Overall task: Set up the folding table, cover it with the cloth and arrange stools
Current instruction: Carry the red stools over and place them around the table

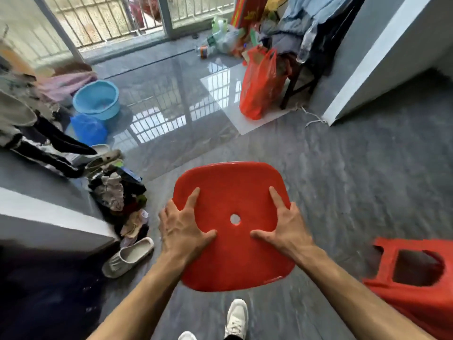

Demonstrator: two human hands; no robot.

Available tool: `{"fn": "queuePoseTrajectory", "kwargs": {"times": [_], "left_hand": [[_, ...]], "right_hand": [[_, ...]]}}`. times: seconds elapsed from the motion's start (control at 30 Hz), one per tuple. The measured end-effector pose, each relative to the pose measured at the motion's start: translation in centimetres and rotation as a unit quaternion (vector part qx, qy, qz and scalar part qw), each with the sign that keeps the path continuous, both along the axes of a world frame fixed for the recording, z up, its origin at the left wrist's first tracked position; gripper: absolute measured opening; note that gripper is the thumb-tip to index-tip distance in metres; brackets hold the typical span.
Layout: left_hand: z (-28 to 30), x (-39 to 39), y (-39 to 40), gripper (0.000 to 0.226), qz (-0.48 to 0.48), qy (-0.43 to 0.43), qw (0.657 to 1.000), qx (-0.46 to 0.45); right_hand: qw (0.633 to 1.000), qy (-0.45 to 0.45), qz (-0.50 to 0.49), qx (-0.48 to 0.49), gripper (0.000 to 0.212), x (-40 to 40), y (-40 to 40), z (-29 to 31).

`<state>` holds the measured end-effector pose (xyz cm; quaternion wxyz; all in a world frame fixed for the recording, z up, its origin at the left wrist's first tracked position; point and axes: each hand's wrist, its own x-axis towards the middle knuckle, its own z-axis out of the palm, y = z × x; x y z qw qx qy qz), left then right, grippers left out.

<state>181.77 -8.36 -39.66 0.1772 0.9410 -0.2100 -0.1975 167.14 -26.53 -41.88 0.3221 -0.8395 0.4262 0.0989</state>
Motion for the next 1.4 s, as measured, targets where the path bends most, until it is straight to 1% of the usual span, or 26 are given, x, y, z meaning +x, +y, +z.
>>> {"fn": "queuePoseTrajectory", "kwargs": {"times": [0.1,0.23,0.4,0.53,0.73,0.83,0.97,1.17,1.3,1.4], "left_hand": [[4.6,-0.5,-4.4,0.11,-0.022,-0.011,0.999,-0.027],[9.9,-0.7,-11.6,0.109,-0.087,-0.018,0.994,-0.059],[13.5,0.9,-23.1,0.111,-0.169,0.004,0.982,-0.081],[15.8,1.8,-32.7,0.111,-0.266,0.001,0.96,-0.086],[19.5,0.9,-45.0,0.11,-0.388,-0.004,0.914,-0.115],[20.9,-1.1,-51.2,0.11,-0.445,-0.017,0.887,-0.118],[21.6,-4.3,-59.1,0.107,-0.495,-0.033,0.861,-0.115],[22.0,-9.0,-71.9,0.109,-0.53,-0.053,0.839,-0.109],[23.4,-12.1,-80.1,0.114,-0.553,-0.073,0.821,-0.116],[24.5,-14.7,-86.0,0.117,-0.57,-0.07,0.809,-0.127]], "right_hand": [[0.999,-0.014,-0.029,-0.008,0.129,-1.7,-3.7,5.0],[0.995,-0.029,-0.088,-0.042,0.129,-4.3,-9.3,11.0],[0.982,-0.031,-0.171,-0.077,0.13,-5.5,-16.9,15.2],[0.967,-0.022,-0.233,-0.1,0.13,-6.7,-22.8,17.8],[0.934,-0.032,-0.333,-0.127,0.122,-10.1,-29.8,22.2],[0.915,-0.028,-0.374,-0.147,0.121,-12.2,-32.8,23.7],[0.89,-0.03,-0.429,-0.151,0.123,-15.0,-37.6,24.2],[0.871,-0.047,-0.466,-0.147,0.12,-19.0,-47.8,24.2],[0.859,-0.054,-0.488,-0.144,0.119,-21.8,-54.4,25.0],[0.844,-0.066,-0.511,-0.148,0.12,-24.1,-58.8,25.9]]}}
